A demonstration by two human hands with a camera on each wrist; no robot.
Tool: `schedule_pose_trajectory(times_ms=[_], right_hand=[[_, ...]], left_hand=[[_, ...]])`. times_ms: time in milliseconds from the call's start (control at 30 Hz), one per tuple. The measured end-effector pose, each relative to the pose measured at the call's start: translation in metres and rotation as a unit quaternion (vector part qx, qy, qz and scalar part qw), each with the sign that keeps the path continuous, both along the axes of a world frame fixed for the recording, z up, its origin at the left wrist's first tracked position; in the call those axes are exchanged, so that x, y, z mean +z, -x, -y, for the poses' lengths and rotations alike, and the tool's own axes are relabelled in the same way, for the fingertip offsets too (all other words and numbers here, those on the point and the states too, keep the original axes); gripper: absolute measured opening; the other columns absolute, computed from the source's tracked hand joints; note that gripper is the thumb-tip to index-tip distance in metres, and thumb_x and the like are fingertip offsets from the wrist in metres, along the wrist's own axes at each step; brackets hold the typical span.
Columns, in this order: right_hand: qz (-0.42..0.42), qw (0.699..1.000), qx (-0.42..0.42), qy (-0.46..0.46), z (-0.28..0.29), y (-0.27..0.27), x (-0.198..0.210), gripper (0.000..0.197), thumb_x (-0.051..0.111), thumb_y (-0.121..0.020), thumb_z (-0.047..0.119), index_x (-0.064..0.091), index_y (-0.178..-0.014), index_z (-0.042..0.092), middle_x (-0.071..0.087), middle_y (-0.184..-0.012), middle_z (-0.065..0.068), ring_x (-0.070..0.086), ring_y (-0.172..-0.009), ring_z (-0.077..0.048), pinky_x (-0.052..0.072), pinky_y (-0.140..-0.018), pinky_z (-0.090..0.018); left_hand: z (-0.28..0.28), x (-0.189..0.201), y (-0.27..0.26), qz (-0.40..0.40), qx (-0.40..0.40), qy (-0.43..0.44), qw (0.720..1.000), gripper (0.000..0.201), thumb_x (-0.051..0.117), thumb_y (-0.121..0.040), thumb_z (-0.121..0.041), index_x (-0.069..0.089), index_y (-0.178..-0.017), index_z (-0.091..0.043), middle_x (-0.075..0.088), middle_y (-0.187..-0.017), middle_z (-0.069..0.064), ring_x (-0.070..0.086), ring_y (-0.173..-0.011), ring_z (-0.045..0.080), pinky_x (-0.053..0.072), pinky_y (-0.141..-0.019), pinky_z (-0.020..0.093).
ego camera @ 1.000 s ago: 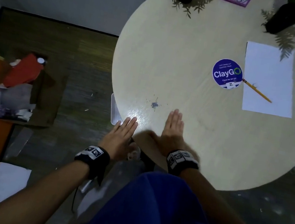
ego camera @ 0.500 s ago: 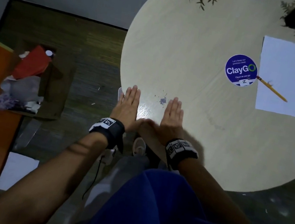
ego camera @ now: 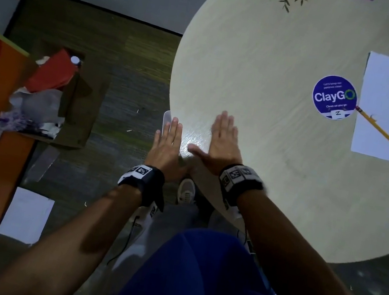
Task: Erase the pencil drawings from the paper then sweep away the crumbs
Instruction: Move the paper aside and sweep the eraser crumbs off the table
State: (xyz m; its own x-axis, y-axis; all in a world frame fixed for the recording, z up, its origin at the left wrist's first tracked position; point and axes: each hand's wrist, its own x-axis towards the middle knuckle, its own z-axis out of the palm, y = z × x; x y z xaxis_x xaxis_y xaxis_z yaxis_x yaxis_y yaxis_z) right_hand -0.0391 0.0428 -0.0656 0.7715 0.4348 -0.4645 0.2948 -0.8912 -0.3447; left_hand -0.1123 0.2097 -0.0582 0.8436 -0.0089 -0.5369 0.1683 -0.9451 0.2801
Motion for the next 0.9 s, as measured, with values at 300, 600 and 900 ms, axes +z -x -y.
schedule_pose_trajectory(times_ms=[300,600,900], right_hand=[[0.046,0.995,-0.082,-0.02,0.034,0.006,0.0,0.116,0.026,-0.085,0.084,-0.003,-0.156,-0.003,-0.011,-0.165,-0.021,-0.011,-0.153,-0.033,-0.003,-0.125,-0.046],[0.024,0.999,0.033,-0.026,-0.027,0.033,0.001,0.124,0.007,-0.077,0.09,0.013,-0.156,-0.005,0.004,-0.165,-0.023,0.004,-0.153,-0.036,0.009,-0.125,-0.05],[0.028,0.998,-0.049,0.035,0.041,0.077,0.012,0.131,0.011,-0.074,0.095,0.007,-0.154,-0.008,0.002,-0.163,-0.027,0.005,-0.153,-0.039,0.015,-0.124,-0.051]], left_hand=[[-0.005,-0.003,0.004,0.019,-0.001,0.022,1.0,0.125,0.071,-0.078,-0.055,-0.014,-0.156,-0.007,-0.024,-0.163,0.01,-0.021,-0.15,0.025,-0.002,-0.122,0.054],[-0.009,-0.002,0.003,0.016,-0.007,0.03,0.999,0.12,0.068,-0.083,-0.057,-0.013,-0.157,-0.008,-0.024,-0.163,0.008,-0.021,-0.15,0.02,-0.008,-0.123,0.049],[-0.017,-0.005,0.024,0.086,-0.032,0.074,0.993,0.096,0.064,-0.092,-0.042,0.008,-0.157,-0.001,-0.002,-0.166,0.014,-0.003,-0.153,0.029,-0.001,-0.121,0.046]])
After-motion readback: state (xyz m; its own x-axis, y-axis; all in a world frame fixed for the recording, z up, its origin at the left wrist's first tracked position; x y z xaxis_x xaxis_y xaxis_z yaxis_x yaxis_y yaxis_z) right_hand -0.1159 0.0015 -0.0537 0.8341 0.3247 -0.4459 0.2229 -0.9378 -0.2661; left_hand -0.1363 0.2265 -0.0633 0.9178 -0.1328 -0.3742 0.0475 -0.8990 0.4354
